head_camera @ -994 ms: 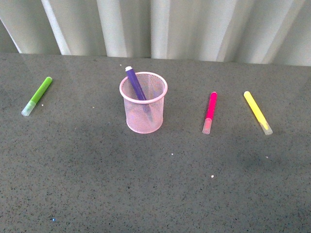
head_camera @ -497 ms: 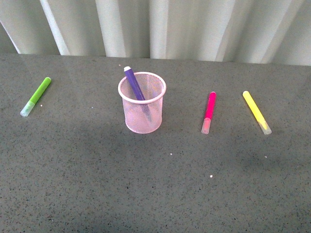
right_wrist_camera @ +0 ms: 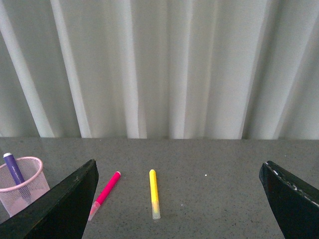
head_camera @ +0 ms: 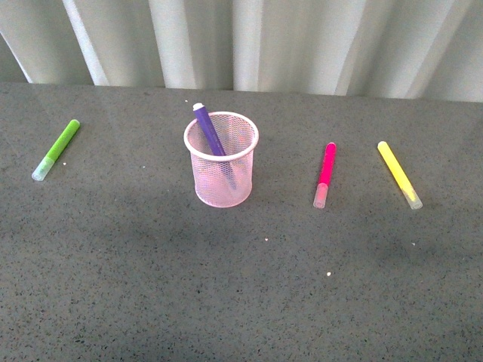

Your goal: Insert purple and pink pens into pink cup

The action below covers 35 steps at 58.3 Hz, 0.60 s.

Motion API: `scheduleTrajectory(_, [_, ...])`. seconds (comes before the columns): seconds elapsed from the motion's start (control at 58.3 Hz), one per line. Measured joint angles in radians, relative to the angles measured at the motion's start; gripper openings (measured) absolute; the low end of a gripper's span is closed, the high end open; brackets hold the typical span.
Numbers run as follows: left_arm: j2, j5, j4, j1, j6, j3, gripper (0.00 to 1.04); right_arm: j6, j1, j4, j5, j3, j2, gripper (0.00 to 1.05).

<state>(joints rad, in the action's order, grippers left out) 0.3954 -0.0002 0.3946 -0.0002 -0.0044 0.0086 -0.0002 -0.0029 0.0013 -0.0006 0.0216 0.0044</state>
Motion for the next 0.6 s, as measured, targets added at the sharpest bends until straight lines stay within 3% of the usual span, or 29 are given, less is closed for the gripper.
scheduleTrajectory(0.6, [-0.213,0.000,-0.208,0.000,0.000,0.000,0.04,0.000,0.000,0.000,0.000,0.000,0.000,0.98])
